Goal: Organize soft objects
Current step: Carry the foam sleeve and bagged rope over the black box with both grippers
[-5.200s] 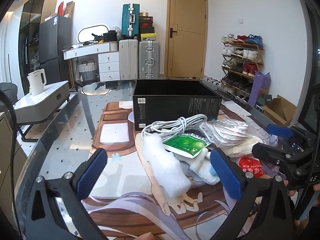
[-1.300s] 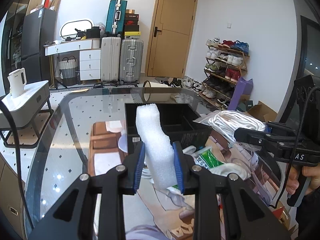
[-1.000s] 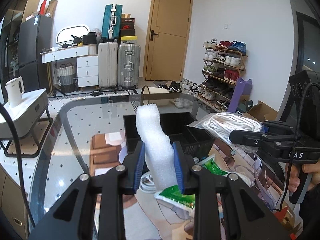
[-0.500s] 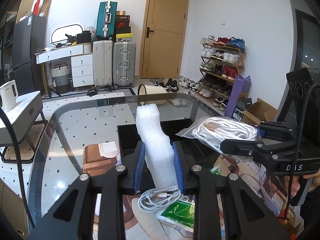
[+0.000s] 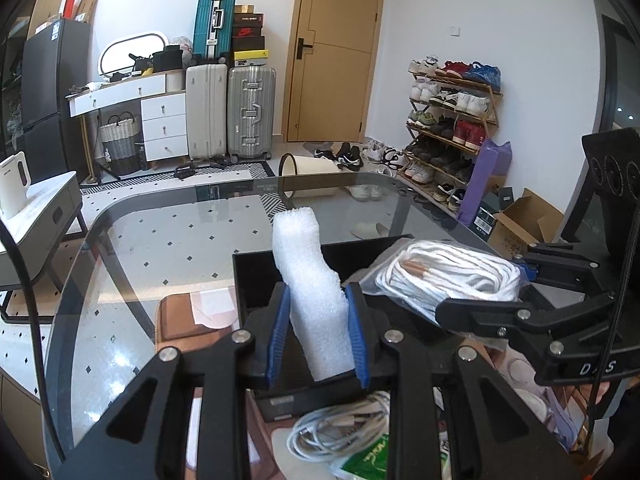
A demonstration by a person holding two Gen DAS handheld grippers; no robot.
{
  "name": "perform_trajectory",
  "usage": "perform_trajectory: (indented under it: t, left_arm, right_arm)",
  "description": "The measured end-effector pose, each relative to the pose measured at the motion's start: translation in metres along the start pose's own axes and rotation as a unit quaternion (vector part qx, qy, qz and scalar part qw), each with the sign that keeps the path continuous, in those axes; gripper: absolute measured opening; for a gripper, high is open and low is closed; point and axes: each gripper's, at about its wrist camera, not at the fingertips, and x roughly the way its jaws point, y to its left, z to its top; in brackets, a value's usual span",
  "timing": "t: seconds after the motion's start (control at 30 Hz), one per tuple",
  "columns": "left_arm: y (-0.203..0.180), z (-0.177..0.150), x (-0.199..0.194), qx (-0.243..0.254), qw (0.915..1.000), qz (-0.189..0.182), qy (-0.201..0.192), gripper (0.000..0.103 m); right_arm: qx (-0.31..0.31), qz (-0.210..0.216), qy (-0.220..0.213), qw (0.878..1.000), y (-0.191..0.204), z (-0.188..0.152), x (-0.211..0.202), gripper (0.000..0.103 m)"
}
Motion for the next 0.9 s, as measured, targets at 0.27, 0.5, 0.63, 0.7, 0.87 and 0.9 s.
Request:
perform_trajectory:
  t: [0.27, 0.5, 0.63, 0.7, 0.87, 0.9]
  left_arm:
    - [0.011, 0.003, 0.019, -0.017, 0.9998, 0.002, -0.002, 0.027]
    - [0.007, -0.011, 0.035, 0.008, 0.9993, 0.004, 0.037, 0.027]
    - [-0.001, -0.012, 0.036, 0.026, 0.9986, 0.009, 0.046, 0.027]
    - [-0.003, -0.012, 0.037, 0.027, 0.9983, 0.005, 0.050, 0.027]
    - [-0.005, -0.014, 0.037, 0.018, 0.9983, -0.002, 0.055, 0.027]
    - [-0.005, -0.014, 0.037, 0.017, 0.9983, -0.002, 0.057, 0.027]
  right_arm:
    - [-0.001, -0.002, 0.008, 1.000, -0.003, 0.003, 0.012, 0.045]
    - [-0.006, -0.001, 0.021, 1.000, -0.005, 0.006, 0.026, 0.045]
    - [-0.006, -0.001, 0.034, 0.999, -0.010, 0.007, 0.040, 0.045]
    - [-0.003, -0.001, 0.036, 0.999, -0.014, 0.007, 0.045, 0.045]
    - [0.004, 0.016, 0.038, 0.999, -0.022, 0.006, 0.052, 0.046]
    - [0.002, 0.017, 0.038, 0.999, -0.023, 0.006, 0.053, 0.046]
